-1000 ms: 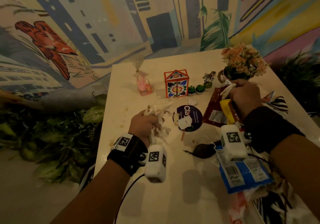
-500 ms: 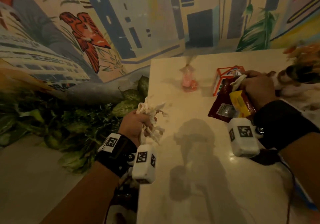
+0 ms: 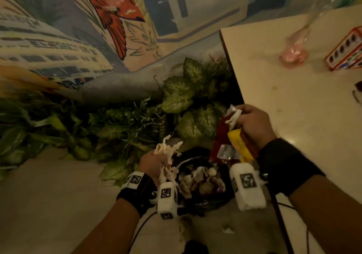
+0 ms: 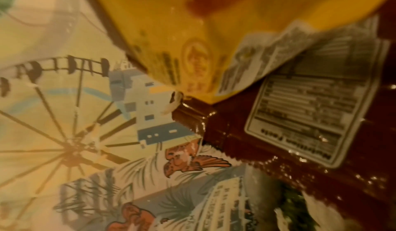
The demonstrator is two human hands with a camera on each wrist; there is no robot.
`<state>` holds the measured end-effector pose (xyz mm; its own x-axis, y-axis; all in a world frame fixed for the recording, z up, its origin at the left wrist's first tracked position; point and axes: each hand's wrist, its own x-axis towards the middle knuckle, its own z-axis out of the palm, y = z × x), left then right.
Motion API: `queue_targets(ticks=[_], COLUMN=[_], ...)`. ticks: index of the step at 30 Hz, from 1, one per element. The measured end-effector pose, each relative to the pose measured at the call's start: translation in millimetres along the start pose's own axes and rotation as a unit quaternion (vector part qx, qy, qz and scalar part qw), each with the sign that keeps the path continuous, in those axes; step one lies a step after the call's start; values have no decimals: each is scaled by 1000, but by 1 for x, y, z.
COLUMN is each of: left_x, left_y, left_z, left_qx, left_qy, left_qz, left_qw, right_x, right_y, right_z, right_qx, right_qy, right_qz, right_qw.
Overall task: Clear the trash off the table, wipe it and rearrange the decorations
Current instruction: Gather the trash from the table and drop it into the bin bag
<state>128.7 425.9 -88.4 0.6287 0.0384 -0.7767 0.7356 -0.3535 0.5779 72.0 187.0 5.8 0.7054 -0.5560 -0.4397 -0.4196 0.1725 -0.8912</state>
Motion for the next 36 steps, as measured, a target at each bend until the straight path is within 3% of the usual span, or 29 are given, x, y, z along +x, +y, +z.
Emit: queue_targets(ticks=[7,12,17,20,25,29,36], left_x=[64,109,160,193,243,240,224], left_y=[-56,-90,-133,-155,-197,-198,-190], left_z=[15,41,69,82,101,98,71], left_qx=[5,102,167,199,202,159,88], left_qy=[-54,-71,-96,-105,-122,-106,-61], left_qz=[-97,-87,-93,-85,-60,-25,-75], left_qw=[994,988,977,971,970,981,991], right_x=[29,63,107,124,144,152,133], right_y=[133,226,323,350,376,392,382], right_z=[55,60,56,58,66,77,77], right_qx=[-9,14,-69,-135,-160,-179,-83], right_qy=[69,125,104,81,107,67,46], right_qz=[143,257,266,270,257,260,268], right_qw=[987,958,956,950,947,946,959])
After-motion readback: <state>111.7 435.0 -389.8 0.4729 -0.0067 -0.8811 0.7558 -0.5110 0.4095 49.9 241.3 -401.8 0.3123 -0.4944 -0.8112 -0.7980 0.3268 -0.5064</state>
